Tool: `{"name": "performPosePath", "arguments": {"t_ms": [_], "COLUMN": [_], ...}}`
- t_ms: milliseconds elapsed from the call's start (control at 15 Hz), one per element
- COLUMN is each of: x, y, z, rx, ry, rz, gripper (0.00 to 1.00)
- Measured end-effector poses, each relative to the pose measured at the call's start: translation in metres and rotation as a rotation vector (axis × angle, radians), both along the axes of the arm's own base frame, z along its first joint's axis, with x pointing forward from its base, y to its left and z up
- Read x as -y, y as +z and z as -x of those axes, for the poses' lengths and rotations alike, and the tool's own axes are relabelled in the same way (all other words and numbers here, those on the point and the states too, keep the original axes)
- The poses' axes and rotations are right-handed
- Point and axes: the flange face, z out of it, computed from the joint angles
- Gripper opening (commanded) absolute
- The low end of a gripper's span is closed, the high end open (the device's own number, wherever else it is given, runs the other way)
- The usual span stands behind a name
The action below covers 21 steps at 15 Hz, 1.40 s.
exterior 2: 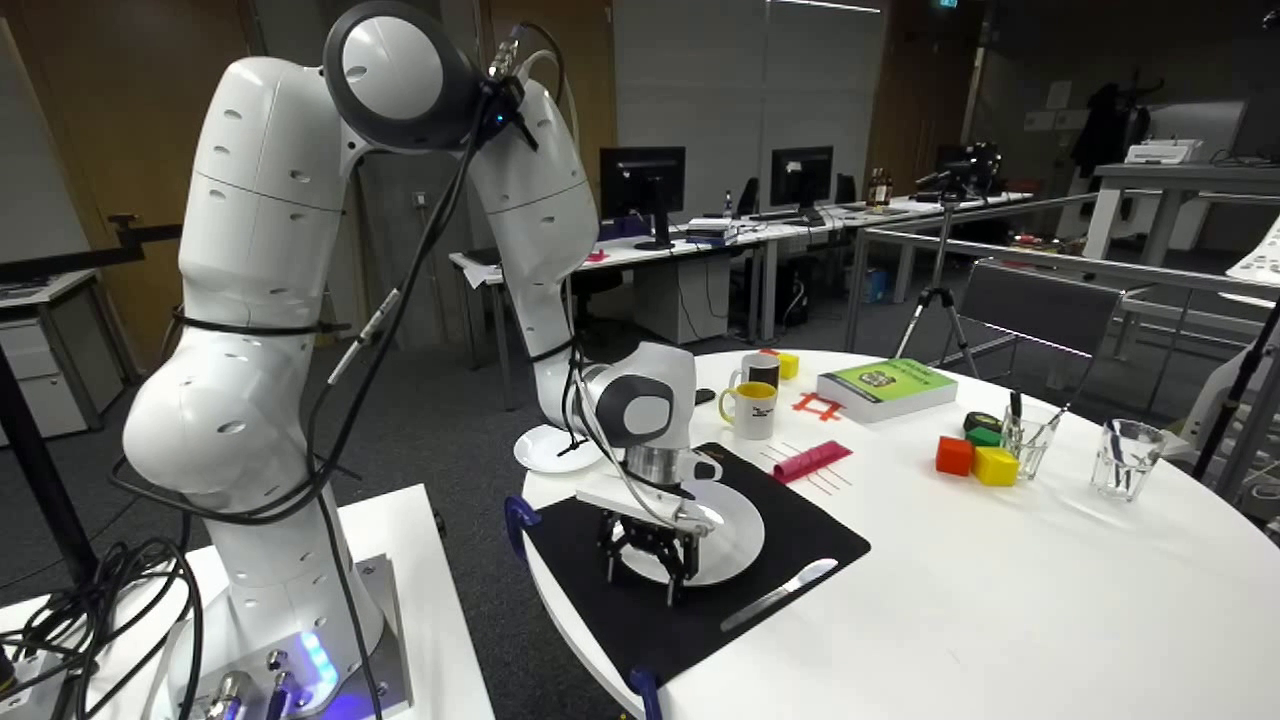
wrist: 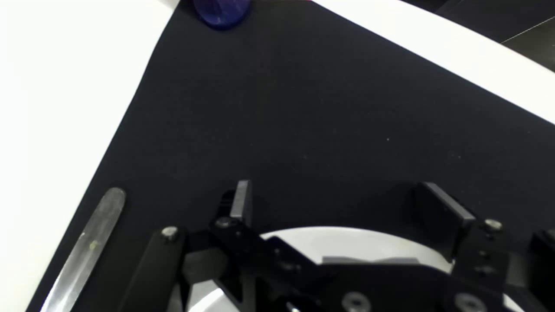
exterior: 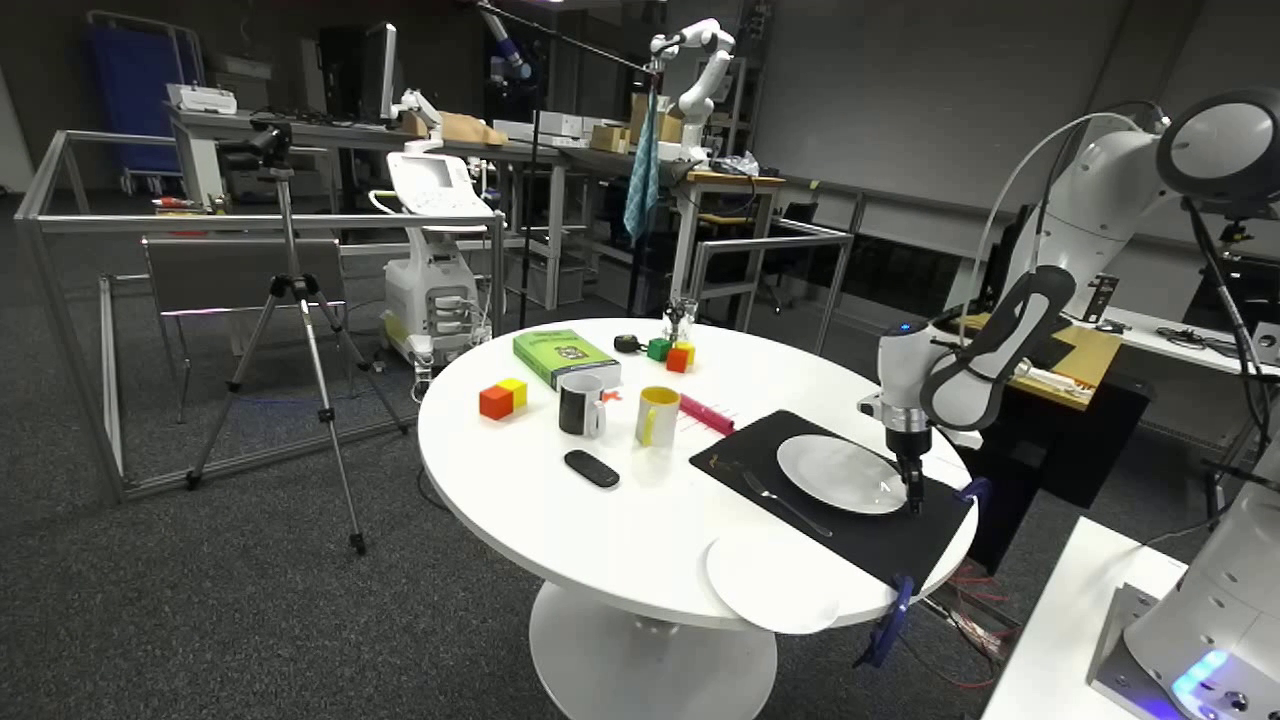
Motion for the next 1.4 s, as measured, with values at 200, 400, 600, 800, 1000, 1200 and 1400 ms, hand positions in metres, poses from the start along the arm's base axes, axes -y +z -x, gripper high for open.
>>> {"name": "performPosePath", "arguments": {"t_ms": [200,400,600,800,1000,1200,1400], "x": [0.0,-0.008,-0.025,-0.042,-0.05,-0.058,-0.067], "y": [0.0,-0.003,-0.004,-0.002,0.001,0.002,0.002], "z": [0.0,0.006,0.012,0.009,0.002,0.0,0.003], "rx": [-0.003,-0.072,-0.166,-0.191,-0.17,-0.151,-0.16], "ry": [-0.007,-0.065,-0.142,-0.207,-0.295,-0.399,-0.471], "rz": [-0.002,-0.018,-0.031,-0.045,-0.031,0.016,0.064], "gripper": [1.0,1.0,1.0,1.0,1.0,1.0,1.0]}}
